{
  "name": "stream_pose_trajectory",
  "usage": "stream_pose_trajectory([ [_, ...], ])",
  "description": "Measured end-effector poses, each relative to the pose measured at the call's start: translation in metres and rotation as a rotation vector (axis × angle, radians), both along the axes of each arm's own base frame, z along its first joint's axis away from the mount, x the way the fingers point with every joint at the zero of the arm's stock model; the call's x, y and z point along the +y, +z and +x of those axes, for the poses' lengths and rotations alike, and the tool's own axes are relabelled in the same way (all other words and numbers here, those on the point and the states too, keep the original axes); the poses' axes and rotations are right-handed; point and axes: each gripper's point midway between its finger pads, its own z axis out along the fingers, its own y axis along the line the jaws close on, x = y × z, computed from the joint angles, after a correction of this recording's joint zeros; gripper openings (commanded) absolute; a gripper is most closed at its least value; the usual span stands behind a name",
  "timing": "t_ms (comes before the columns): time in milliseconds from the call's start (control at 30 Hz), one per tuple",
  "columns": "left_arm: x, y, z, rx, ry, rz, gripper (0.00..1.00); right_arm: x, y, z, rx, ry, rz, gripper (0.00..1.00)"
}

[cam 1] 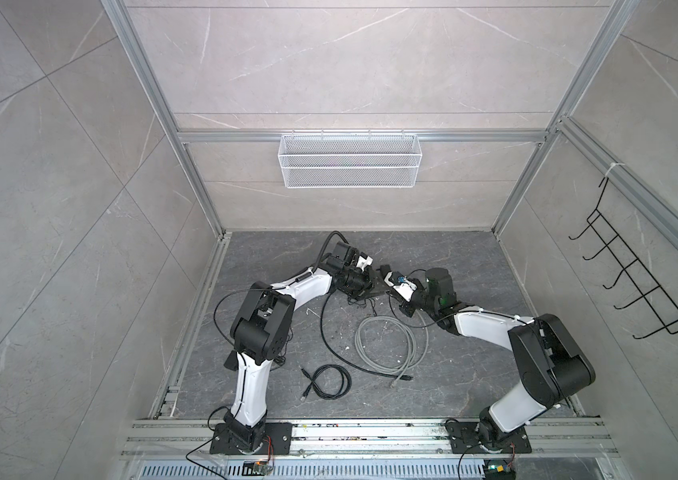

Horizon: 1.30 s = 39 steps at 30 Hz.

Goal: Insert the plug into the switch port

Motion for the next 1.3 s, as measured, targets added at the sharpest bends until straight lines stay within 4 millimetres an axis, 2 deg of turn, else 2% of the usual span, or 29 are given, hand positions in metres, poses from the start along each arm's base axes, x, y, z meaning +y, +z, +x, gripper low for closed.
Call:
stream_pose_trajectory([
  [100, 0.000, 0.000, 0.000, 0.000, 0.000, -0.001, 0.26, 0.000, 0.000, 0.000, -0.001, 0.000, 0.000, 0.04],
  [233, 0.000, 0.001, 0.002, -0.004, 0.003, -0.004, 0.31, 0.000, 0.000, 0.000, -0.001, 0.000, 0.000, 0.04],
  [500, 0.002, 0.005, 0.009, -0.018, 0.023, -0.022, 0.31, 0.001, 0.001, 0.001, -0.003, 0.001, 0.001, 0.04],
  [633, 0.003, 0.004, 0.011, -0.021, 0.029, -0.023, 0.27, 0.001, 0.002, 0.001, -0.004, 0.001, 0.001, 0.04],
  [867, 0.004, 0.004, 0.012, -0.015, 0.033, -0.027, 0.11, 0.001, 0.000, 0.000, 0.002, 0.001, -0.002, 0.04],
  [1067, 0.005, 0.004, 0.010, -0.059, 0.002, -0.018, 0.02, 0.001, -0.003, -0.002, 0.015, 0.004, -0.012, 0.17],
  [1200, 0.007, 0.003, 0.007, -0.165, -0.075, 0.001, 0.00, 0.003, -0.002, -0.004, 0.048, 0.028, -0.023, 0.26],
  [1300, 0.006, 0.007, 0.005, -0.281, -0.154, -0.009, 0.00, 0.005, 0.005, -0.005, 0.085, 0.056, -0.004, 0.27],
])
